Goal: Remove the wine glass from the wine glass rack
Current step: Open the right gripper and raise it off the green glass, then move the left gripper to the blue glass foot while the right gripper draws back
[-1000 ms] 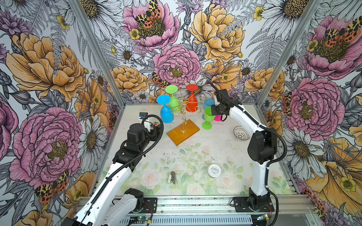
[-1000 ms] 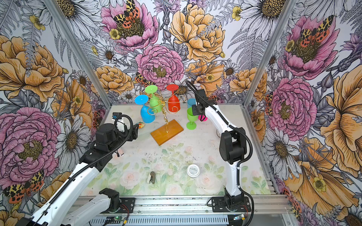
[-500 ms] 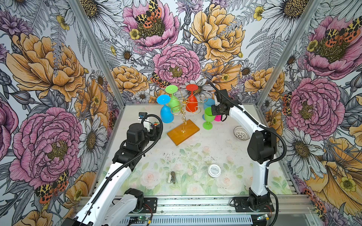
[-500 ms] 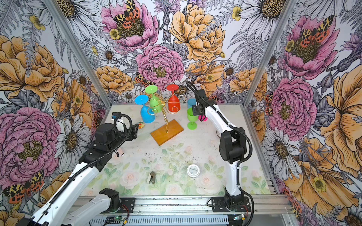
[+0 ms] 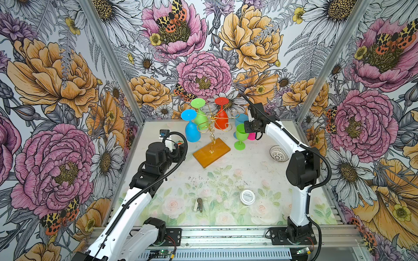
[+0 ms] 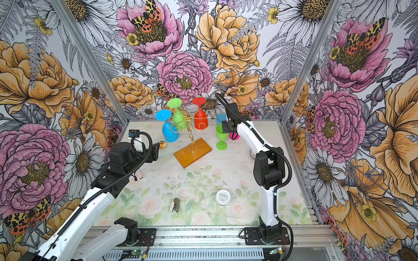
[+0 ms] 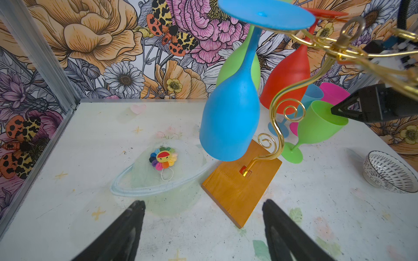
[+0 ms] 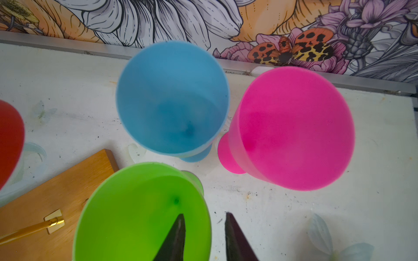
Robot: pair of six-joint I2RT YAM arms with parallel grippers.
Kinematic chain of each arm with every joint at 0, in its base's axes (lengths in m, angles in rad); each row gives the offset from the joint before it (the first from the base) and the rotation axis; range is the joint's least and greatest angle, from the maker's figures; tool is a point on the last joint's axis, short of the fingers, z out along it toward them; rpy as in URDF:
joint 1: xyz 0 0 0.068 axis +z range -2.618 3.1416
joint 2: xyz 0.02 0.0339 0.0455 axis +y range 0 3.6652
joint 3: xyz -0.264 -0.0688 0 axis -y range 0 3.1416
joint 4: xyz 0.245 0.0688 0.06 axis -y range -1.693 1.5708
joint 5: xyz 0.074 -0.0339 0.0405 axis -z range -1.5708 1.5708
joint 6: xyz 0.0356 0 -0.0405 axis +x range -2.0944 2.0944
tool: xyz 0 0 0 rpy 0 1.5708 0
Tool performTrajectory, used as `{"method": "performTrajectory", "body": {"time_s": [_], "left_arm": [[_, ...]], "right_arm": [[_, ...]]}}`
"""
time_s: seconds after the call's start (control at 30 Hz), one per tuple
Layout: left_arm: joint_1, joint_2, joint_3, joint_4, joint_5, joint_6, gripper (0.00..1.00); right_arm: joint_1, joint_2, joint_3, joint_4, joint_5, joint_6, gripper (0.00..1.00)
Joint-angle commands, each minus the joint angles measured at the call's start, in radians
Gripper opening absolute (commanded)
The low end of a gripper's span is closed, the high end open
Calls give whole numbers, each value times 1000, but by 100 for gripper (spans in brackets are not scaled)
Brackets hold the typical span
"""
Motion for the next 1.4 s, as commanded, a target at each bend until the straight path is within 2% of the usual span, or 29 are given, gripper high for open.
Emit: {"method": "performTrajectory", "body": {"time_s": [0.0, 0.03, 0.07, 0.13, 0.43, 0.87, 1.07, 1.37], "left_arm": [[22, 11, 13, 37, 44, -27, 84], [26, 13, 14, 40, 51, -31, 83], [30, 16, 15, 40, 59, -35, 83], [35, 21, 20, 39, 74, -41, 83], [71, 33, 122, -14, 142, -131, 84], [242, 142, 298, -20, 482, -464, 79], [259, 211, 342, 9, 586, -566, 75], [263, 306, 375, 88, 657, -716, 64]], "right_arm": [[-9, -107, 7, 13, -63, -8, 50], [-8, -122, 2, 13, -78, -11, 60], [-8, -141, -7, 14, -92, -11, 66], [-9, -173, -25, 14, -119, -12, 70], [-9, -327, -165, 23, -275, -37, 72], [-9, -590, -500, 173, -432, -69, 73], [-8, -658, -600, 230, -464, -55, 73], [-8, -703, -659, 258, -466, -35, 72]]}}
